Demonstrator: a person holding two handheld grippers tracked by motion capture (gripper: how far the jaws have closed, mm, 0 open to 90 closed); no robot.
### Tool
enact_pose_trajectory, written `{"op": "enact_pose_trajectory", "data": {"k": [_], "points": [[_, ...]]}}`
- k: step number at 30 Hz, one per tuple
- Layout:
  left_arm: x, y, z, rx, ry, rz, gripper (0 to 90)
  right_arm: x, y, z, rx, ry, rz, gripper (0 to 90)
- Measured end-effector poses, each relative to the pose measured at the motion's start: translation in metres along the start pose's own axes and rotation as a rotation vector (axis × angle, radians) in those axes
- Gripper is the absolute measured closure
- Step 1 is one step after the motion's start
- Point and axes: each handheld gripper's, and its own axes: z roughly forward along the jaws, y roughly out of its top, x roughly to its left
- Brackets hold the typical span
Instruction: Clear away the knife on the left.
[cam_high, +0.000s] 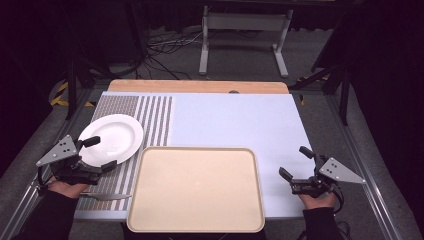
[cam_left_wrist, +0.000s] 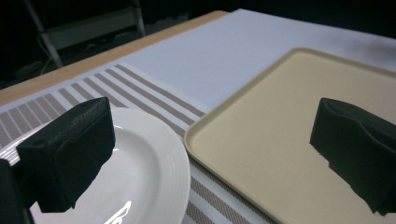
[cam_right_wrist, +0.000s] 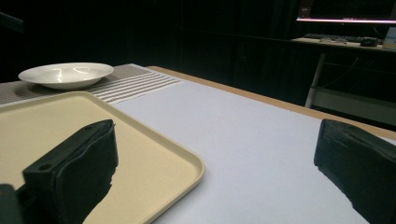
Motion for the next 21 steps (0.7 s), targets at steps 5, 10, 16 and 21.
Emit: {"op": "enact_pose_trajectory", "data": {"k": [5,10,16,21], "points": [[-0.002,0.005,-0.003,0.134,-0.044,0.075,2.2,0.000,-0.001,0.000,0.001,-0.004,0.010,0.2],[0.000,0.009,-0.003,0.233,-0.069,0.104,2.6,0.001,-0.001,0.002,0.008,0.005,0.011,0.2],[0.002,0.012,-0.007,0.365,-0.060,0.164,2.5,0.000,-0.001,0.000,0.005,0.004,0.022,0.3],[0.008,0.013,-0.013,0.451,-0.073,0.177,2.7,0.000,-0.001,0.001,0.003,0.008,0.034,0.2]]}}
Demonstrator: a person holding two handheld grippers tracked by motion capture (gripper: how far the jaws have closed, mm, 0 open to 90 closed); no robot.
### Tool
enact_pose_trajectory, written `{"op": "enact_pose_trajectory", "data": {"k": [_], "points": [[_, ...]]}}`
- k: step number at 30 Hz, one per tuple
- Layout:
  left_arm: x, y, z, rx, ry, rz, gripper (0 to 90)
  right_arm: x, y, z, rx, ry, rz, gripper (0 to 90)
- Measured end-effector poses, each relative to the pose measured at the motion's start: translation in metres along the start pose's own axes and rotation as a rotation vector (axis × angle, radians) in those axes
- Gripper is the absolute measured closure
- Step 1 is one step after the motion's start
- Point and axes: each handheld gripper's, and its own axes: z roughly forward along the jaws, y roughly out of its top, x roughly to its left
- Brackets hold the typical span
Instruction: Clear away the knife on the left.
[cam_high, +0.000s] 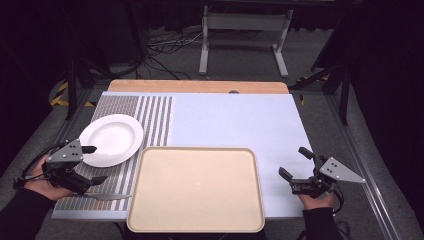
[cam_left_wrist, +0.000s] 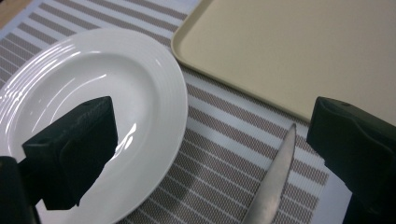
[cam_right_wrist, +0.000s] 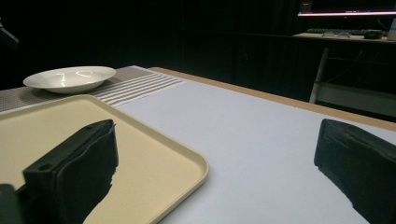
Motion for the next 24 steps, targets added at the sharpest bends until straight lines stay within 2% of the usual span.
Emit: {"op": "enact_pose_trajectory", "data": {"k": [4,7,15,20,22,24], "points": [[0.0015,-0.0025,-0.0032,0.083,-0.016,0.026,2.2,0.0002,-0.0002,0.0006,0.000,0.004,0.000,0.3],[0.0024,-0.0038,-0.0031,0.106,-0.033,0.025,2.5,0.0003,-0.0005,0.0009,0.004,0.002,0.004,0.2],[0.0077,-0.0060,-0.0020,0.232,-0.058,0.039,3.5,0.0003,-0.0005,0.0006,0.001,0.007,0.008,0.3],[0.0091,-0.0056,-0.0025,0.269,-0.054,0.042,3.6,0.0001,-0.0010,0.0014,0.002,0.009,0.005,0.3],[0.0100,-0.0047,-0.0018,0.310,-0.072,0.044,3.7,0.0002,-0.0011,0.0014,0.003,0.011,0.006,0.2],[0.0104,-0.0042,-0.0013,0.322,-0.073,0.049,3.7,0.0002,-0.0011,0.0015,0.004,0.012,0.007,0.2]]}}
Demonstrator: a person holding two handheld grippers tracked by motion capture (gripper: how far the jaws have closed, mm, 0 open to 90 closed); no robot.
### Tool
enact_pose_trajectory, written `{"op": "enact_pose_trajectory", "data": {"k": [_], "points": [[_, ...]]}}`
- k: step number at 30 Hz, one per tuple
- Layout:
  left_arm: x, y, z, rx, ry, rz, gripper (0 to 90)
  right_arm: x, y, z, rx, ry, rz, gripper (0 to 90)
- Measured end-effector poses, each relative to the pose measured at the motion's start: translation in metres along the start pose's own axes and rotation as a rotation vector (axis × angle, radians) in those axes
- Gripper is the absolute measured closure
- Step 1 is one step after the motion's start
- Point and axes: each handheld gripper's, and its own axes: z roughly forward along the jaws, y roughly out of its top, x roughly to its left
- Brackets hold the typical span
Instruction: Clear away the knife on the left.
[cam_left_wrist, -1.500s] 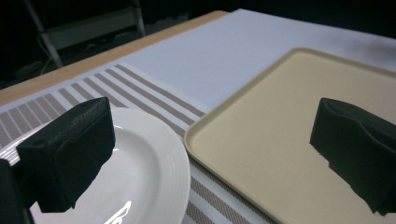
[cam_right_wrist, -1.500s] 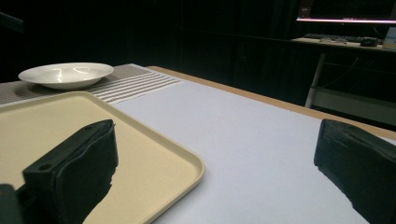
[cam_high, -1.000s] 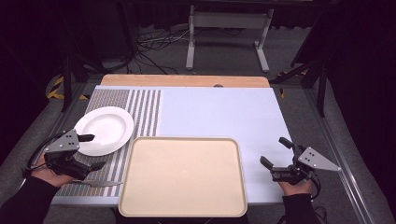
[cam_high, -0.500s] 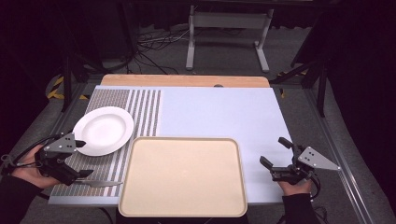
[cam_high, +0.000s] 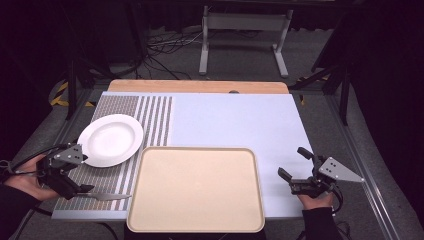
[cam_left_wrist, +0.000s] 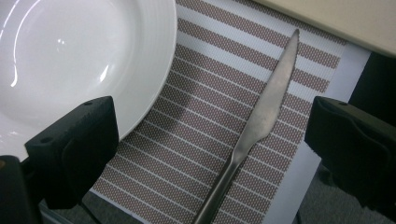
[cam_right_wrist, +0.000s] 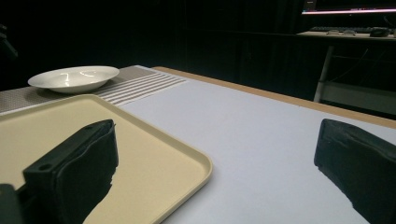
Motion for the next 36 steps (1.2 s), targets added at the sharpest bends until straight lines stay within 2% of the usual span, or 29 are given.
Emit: {"op": "enact_pose_trajectory", "data": {"k": [2,6,8,10,12,15,18,22,25,27,34,36], "points": [[0.001,0.001,0.001,0.029,-0.002,0.006,3.7,0.000,0.000,0.000,-0.001,0.001,0.000,0.3],[0.002,0.000,0.002,0.049,-0.019,0.015,4.0,0.000,0.000,0.000,-0.001,0.004,-0.003,0.2],[0.001,-0.001,0.004,0.052,-0.027,0.033,4.8,0.000,-0.001,0.000,0.002,0.004,0.000,0.2],[0.001,-0.003,0.008,0.078,-0.048,0.055,6.0,0.001,-0.001,0.001,0.003,0.008,0.002,0.2],[0.000,-0.003,0.010,0.090,-0.053,0.054,7.5,0.001,-0.001,0.001,0.003,0.006,0.000,0.3],[0.004,-0.005,0.018,0.144,-0.086,0.068,8.0,0.002,-0.001,0.001,0.009,0.007,-0.017,0.4],[0.007,-0.005,0.023,0.180,-0.088,0.096,10.9,0.004,0.000,0.002,0.016,0.007,-0.038,0.4],[0.006,-0.006,0.031,0.245,-0.095,0.119,15.7,0.004,-0.001,0.001,0.014,0.007,-0.032,0.4],[0.005,-0.006,0.038,0.316,-0.101,0.145,17.7,0.003,-0.001,-0.001,0.013,0.005,-0.033,0.5],[0.005,-0.007,0.040,0.333,-0.106,0.160,18.6,0.003,-0.001,-0.001,0.011,0.005,-0.032,0.5],[0.005,-0.010,0.045,0.403,-0.128,0.148,28.7,0.003,-0.002,-0.001,0.007,0.002,-0.032,0.5],[0.005,-0.011,0.046,0.422,-0.132,0.161,32.5,0.002,-0.002,-0.001,0.010,0.002,-0.031,0.5]]}}
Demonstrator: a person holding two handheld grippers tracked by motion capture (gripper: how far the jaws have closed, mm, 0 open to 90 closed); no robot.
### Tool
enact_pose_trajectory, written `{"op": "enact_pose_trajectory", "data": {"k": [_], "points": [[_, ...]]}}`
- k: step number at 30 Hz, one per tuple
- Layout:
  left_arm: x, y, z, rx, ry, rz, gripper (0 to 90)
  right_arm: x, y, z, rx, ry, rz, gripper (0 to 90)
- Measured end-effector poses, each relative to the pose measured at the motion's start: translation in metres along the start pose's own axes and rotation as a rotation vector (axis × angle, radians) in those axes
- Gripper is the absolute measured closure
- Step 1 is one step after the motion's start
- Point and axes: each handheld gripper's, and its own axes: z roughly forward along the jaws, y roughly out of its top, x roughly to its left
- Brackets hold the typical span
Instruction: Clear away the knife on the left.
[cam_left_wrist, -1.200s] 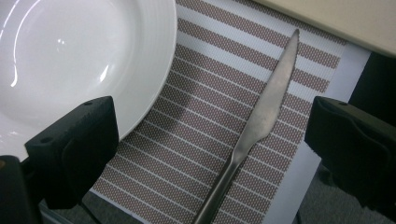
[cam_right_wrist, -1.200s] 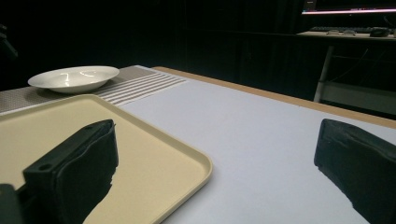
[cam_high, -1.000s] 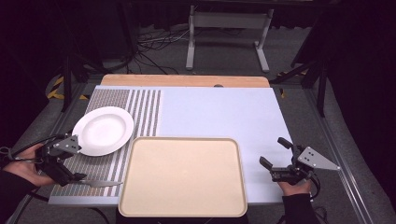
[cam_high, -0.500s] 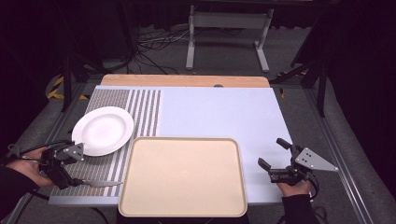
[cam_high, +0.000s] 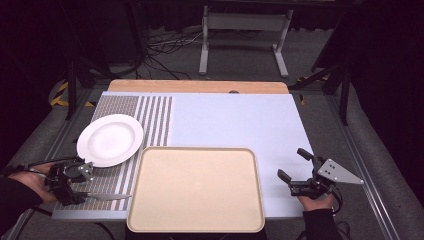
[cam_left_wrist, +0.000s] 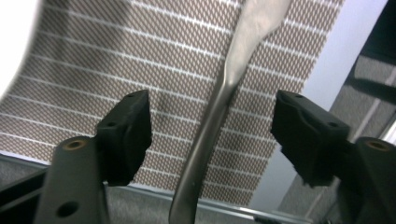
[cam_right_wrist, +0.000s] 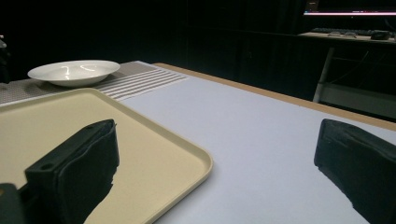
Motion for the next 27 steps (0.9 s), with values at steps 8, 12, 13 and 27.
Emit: {"op": "enact_pose_trajectory", "data": {"k": [8,12,13,27], "points": [[-0.0023,0.0022,0.0034,0.037,0.023,0.071,49.2,0.0004,0.0001,0.0001,-0.003,-0.001,0.000,0.5],[-0.0040,0.0013,0.0053,0.088,0.025,0.114,61.9,0.0003,0.0002,-0.0006,-0.004,0.001,0.008,0.5],[-0.0044,0.0003,0.0060,0.089,0.025,0.126,66.1,0.0002,0.0002,-0.0006,-0.005,0.001,0.008,0.5],[-0.0051,0.0015,0.0062,0.105,0.061,0.213,79.3,0.0003,0.0002,-0.0013,-0.012,0.010,0.004,0.5]]}}
